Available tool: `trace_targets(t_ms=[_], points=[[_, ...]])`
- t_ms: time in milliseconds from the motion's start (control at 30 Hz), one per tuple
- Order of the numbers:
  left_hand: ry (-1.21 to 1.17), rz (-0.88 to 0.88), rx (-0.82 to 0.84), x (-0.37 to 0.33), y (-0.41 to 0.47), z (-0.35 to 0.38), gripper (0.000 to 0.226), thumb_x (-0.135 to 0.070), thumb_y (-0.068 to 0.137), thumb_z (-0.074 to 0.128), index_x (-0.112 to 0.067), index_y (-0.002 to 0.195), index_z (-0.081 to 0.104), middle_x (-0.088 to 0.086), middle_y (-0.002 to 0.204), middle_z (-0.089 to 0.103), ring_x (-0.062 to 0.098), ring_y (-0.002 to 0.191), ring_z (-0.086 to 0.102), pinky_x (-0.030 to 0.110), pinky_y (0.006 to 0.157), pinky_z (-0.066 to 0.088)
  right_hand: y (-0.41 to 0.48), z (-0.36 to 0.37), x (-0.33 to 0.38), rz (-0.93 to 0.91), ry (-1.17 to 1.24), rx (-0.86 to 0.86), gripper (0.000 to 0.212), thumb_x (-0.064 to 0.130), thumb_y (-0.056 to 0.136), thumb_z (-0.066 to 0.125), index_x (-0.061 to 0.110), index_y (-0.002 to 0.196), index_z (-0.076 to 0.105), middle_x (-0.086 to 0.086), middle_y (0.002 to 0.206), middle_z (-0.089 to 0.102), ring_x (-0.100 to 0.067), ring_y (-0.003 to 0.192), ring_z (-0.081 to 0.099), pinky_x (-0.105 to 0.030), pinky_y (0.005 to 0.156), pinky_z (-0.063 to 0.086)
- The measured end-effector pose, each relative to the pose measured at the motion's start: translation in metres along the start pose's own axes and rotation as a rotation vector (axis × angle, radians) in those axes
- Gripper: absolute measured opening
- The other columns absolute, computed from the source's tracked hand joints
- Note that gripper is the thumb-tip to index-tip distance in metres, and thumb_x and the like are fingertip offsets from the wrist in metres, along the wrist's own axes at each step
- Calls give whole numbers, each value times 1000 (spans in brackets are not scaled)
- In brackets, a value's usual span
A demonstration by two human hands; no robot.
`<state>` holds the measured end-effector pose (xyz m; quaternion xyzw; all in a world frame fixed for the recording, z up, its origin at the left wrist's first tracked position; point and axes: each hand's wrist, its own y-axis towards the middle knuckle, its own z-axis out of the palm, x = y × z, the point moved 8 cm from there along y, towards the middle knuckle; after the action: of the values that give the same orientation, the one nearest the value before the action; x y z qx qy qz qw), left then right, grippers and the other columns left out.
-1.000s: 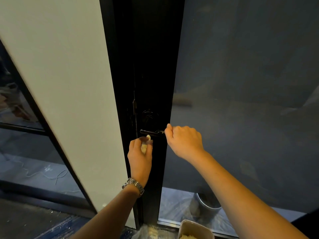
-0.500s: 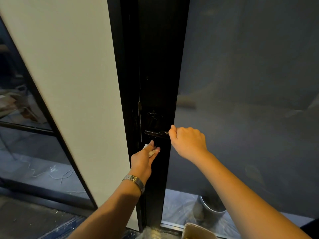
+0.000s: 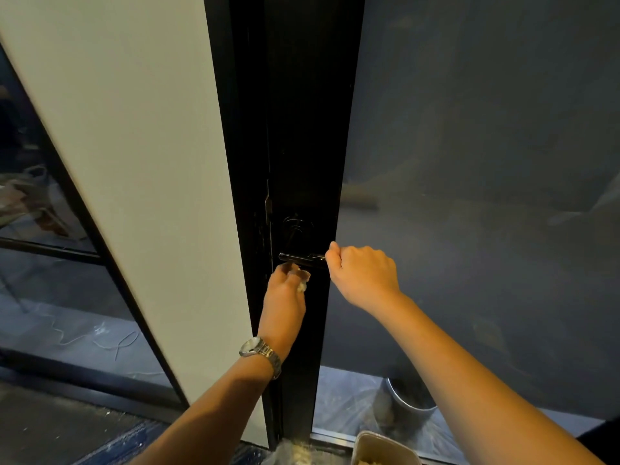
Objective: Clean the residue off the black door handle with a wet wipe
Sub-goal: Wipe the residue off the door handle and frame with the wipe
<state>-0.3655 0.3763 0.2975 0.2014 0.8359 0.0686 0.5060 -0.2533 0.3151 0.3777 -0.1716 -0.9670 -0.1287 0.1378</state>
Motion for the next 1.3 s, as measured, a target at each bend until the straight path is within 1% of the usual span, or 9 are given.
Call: trace_targets(t_ms=[133, 233, 367, 533, 633, 900, 1000, 1167, 1300], points=[[143, 115, 72, -1, -10, 10, 36, -19, 92, 52, -5, 125, 51, 7, 135, 41, 6, 116, 48, 3, 95, 27, 0, 0, 0, 4, 1, -7, 56, 35, 102, 20, 14, 53, 37, -1, 53, 40, -20, 53, 40, -31, 56, 32], [157, 147, 52, -1, -3, 3, 30, -12, 95, 44, -6, 123, 52, 8, 128, 49, -5, 88, 51, -8, 80, 30, 1, 1, 0, -2, -5, -1, 57, 35, 102, 20, 13, 52, 36, -1, 51, 39, -17, 47, 34, -29, 49, 27], [104, 133, -43, -5, 8, -8, 21, -4, 93, 42, -7, 111, 53, 11, 111, 57, 7, 77, 53, 7, 69, 40, 1, 1, -1, -9, -5, 0, 57, 35, 102, 20, 13, 53, 37, -1, 51, 39, -17, 46, 34, -28, 45, 25], [77, 102, -49, -6, 26, -9, 36, 2, 90, 39, -14, 121, 46, 7, 104, 54, 12, 60, 50, 17, 53, 42, 1, 2, 0, -8, -4, 11, 56, 35, 102, 21, 13, 52, 34, -2, 51, 38, -17, 46, 32, -28, 44, 23], [158, 113, -40, -5, 30, -8, 29, 3, 88, 45, -6, 115, 51, 9, 119, 48, 22, 70, 54, 21, 60, 46, 1, 1, 0, -8, 0, 8, 56, 34, 102, 22, 13, 52, 33, -2, 50, 37, -17, 46, 31, -28, 44, 22], [-11, -141, -175, 15, 22, -8, 32, 12, 85, 43, 1, 111, 58, 14, 114, 54, 19, 86, 54, 19, 72, 43, 0, 0, 1, 0, -7, 9, 56, 35, 102, 21, 13, 52, 35, -2, 51, 39, -17, 47, 32, -28, 45, 22], [-169, -340, -155, 36, 19, -9, 31, 7, 88, 41, -2, 112, 60, 11, 98, 59, 16, 70, 56, 7, 56, 45, 0, 0, 1, -3, -1, 10, 56, 34, 102, 21, 13, 52, 34, -1, 50, 38, -17, 46, 32, -28, 44, 23], [-837, -849, -45, 67, -9, 25, 19, -2, 93, 41, -1, 98, 60, 12, 74, 67, 27, 77, 62, 41, 87, 51, 0, 0, 1, -2, -5, 5, 57, 34, 102, 20, 13, 52, 36, -1, 50, 39, -16, 46, 33, -27, 44, 24], [-1040, -912, -32, 56, -18, 35, 14, 1, 91, 46, 5, 98, 58, 15, 80, 62, 24, 75, 61, 37, 87, 50, 0, 0, 1, 2, -2, -3, 57, 35, 102, 21, 13, 52, 37, -1, 49, 39, -17, 45, 34, -27, 44, 25]])
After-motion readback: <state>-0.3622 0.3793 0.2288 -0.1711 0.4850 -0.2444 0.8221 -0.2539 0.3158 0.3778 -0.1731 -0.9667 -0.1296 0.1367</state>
